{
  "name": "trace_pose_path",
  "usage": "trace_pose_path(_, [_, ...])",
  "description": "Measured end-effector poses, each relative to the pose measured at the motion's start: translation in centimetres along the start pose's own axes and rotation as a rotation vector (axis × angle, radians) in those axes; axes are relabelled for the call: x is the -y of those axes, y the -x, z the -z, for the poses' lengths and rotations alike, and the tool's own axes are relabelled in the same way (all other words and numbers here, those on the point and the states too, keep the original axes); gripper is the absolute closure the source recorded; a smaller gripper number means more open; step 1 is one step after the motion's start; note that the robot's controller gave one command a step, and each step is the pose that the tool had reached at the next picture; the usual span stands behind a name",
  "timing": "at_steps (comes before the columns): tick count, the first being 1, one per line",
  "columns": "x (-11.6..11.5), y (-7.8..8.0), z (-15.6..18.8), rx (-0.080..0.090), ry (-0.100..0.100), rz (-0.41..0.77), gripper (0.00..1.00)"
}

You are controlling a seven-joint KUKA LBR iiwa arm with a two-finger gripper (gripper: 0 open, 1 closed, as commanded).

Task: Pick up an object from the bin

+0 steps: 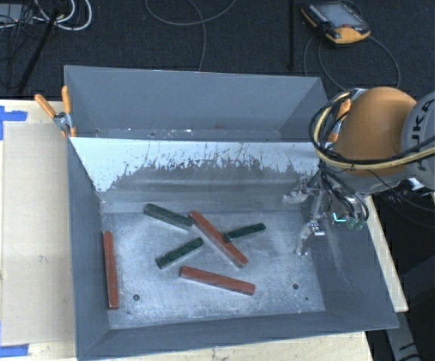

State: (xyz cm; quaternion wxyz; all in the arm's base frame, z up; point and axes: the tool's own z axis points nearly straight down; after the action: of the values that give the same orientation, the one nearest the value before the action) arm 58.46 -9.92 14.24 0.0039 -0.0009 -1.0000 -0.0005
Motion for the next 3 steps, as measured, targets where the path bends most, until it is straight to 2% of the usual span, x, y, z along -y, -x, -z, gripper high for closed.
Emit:
trace_pose_path(1, [0.0,0.2,0.4,0.007,-0.001,0.003,0.00])
trace_pose_path(2, [-5.6,1.1,-6.0,0.012,0.000,-0.085,0.00])
trace_pose_path(3, [-6.6,1.5,-6.8,0.014,0.000,-0.049,0.00])
